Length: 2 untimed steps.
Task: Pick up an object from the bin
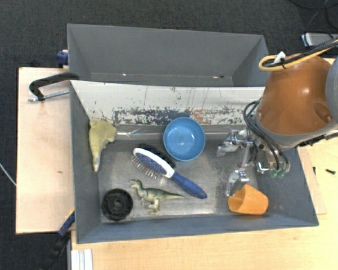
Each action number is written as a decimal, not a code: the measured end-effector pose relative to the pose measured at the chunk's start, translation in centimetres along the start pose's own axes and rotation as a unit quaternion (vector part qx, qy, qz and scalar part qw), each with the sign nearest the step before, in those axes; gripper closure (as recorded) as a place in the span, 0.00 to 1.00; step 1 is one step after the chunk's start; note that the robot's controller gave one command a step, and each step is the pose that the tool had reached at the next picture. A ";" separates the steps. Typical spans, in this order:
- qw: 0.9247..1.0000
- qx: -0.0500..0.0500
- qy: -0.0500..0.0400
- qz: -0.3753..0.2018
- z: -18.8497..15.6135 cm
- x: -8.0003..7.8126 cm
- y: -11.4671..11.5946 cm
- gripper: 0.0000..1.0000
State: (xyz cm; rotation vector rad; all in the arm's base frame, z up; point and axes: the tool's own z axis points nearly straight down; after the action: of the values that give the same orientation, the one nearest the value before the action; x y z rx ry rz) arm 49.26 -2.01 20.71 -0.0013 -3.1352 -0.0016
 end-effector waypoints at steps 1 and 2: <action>1.000 0.001 -0.009 -0.005 -5.9 -1.2 -0.3 0.00; 1.000 0.000 -0.002 -0.013 4.4 -7.7 0.6 0.00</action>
Offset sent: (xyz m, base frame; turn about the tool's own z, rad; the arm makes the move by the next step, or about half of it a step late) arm 0.0097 -0.0037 0.0544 -0.0106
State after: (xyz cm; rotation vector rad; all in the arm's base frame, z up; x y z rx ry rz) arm 56.90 -1.44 16.22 0.0388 -3.1388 -0.0018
